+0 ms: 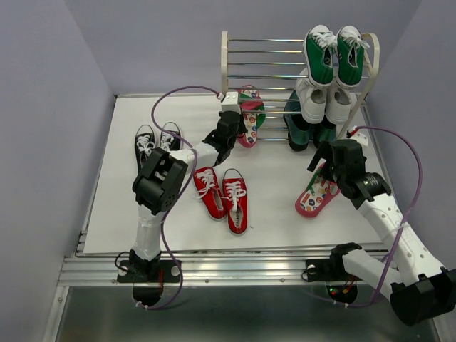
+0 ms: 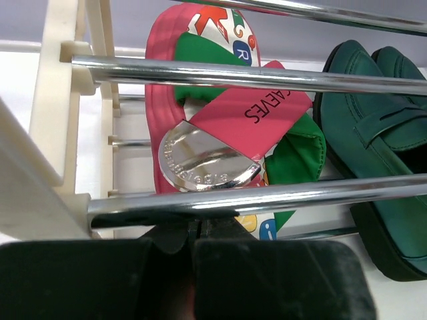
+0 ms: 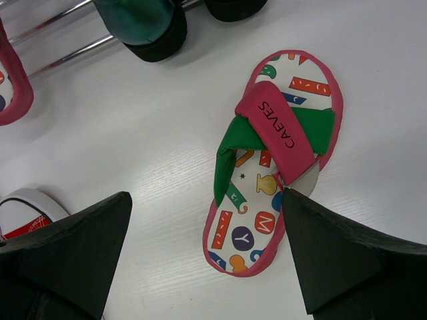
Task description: Place and organize the shoes onto the shoe shelf
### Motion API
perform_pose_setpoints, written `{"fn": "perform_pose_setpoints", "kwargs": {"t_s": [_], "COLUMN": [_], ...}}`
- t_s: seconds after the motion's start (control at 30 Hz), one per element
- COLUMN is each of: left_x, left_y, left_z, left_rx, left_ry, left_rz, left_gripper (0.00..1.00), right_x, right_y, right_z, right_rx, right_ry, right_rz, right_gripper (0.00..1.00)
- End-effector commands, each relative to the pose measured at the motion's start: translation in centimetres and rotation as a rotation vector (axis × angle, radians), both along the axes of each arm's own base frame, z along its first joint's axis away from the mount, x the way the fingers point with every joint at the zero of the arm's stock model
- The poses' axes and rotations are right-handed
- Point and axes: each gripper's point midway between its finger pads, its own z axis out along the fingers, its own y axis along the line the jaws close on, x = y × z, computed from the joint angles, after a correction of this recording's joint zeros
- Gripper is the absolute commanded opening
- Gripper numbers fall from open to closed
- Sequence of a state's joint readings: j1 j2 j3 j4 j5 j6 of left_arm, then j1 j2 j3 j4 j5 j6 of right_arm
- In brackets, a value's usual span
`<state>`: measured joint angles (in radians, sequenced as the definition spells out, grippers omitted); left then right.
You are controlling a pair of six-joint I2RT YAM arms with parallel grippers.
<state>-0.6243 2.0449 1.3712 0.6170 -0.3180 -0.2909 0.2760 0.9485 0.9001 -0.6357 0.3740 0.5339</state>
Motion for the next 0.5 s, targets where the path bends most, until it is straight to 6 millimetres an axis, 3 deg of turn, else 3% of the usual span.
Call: {"fn": "perform_pose_setpoints", "kwargs": {"t_s": [0.0,0.47], "left_x": [2.0,2.6], "left_y": [-0.5,-0.5], "left_z": [7.9,6.6], "left_rx": [-0.124,-0.078], "left_ry": [-0.200,-0.175], "left_rz": [0.008,0.007], "left_gripper": [0.00,0.00], "right_x": [0.6,0.6], "right_y": [-0.3,-0.4], "right_z": [1.5,1.2], "right_rx": [-0.006,-0.008], "right_ry": [-0.065,-0.059], "right_rz": [-0.013,-0.016], "right_gripper": [1.00,1.00]}}
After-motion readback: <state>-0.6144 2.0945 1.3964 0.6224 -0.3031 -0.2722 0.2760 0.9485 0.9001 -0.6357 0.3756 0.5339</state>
